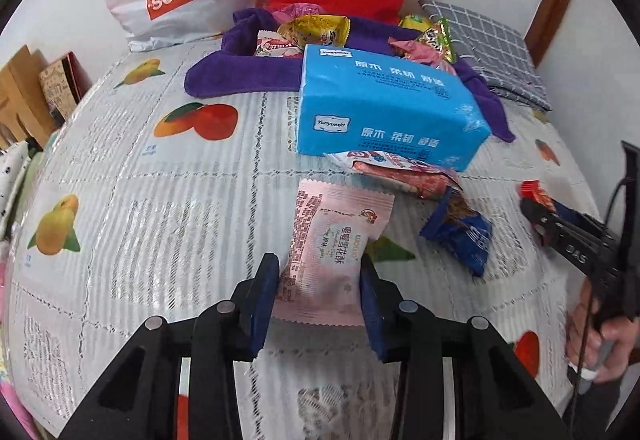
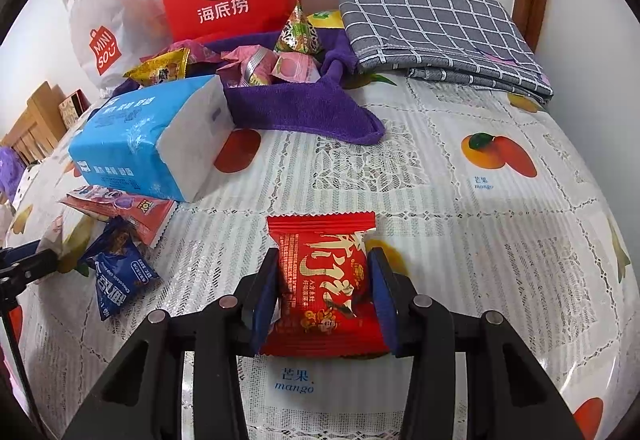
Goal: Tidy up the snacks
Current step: 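Carry the pink packet with the left tool while the right tool carries the red packet to the towel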
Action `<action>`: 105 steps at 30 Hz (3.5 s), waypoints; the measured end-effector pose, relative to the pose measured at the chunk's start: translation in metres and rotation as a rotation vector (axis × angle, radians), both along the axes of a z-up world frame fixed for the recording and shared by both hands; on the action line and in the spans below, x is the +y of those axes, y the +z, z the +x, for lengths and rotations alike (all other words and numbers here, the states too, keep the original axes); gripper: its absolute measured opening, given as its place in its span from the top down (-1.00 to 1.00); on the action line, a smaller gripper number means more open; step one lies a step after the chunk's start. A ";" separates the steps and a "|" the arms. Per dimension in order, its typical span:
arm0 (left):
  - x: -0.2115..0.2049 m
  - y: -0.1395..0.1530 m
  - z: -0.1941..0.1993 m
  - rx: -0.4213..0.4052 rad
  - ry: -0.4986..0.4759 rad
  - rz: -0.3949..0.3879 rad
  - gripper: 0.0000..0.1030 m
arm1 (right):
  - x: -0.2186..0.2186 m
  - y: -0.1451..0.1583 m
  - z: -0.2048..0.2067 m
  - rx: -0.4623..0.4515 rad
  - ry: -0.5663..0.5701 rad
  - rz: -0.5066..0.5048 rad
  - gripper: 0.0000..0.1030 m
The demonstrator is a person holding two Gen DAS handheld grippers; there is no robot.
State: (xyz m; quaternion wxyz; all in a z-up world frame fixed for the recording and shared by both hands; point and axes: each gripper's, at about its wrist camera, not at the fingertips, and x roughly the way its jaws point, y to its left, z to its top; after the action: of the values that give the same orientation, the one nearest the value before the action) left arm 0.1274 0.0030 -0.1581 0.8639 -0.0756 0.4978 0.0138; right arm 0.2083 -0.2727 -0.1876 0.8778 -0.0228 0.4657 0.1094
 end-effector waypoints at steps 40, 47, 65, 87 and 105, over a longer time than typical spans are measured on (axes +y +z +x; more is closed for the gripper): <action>0.073 0.099 0.019 -0.160 -0.067 -0.063 0.28 | 0.058 0.131 -0.026 -0.150 -0.030 0.033 0.20; 0.068 0.103 0.028 -0.159 -0.072 -0.071 0.28 | 0.061 0.133 -0.020 -0.148 -0.023 0.043 0.20; 0.074 0.110 0.058 -0.157 -0.058 -0.076 0.28 | 0.075 0.147 0.009 -0.155 0.001 0.074 0.20; 0.077 0.125 0.133 -0.180 -0.059 -0.094 0.28 | 0.095 0.177 0.085 -0.163 0.069 0.131 0.20; 0.082 0.111 0.190 -0.141 -0.089 -0.025 0.27 | 0.097 0.146 0.145 -0.138 0.068 0.111 0.20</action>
State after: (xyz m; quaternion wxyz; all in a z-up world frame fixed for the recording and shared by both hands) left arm 0.3173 0.0846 -0.0475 0.8955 -0.0650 0.4388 -0.0359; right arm 0.3537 -0.1761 -0.0413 0.9034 0.0025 0.3965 0.1632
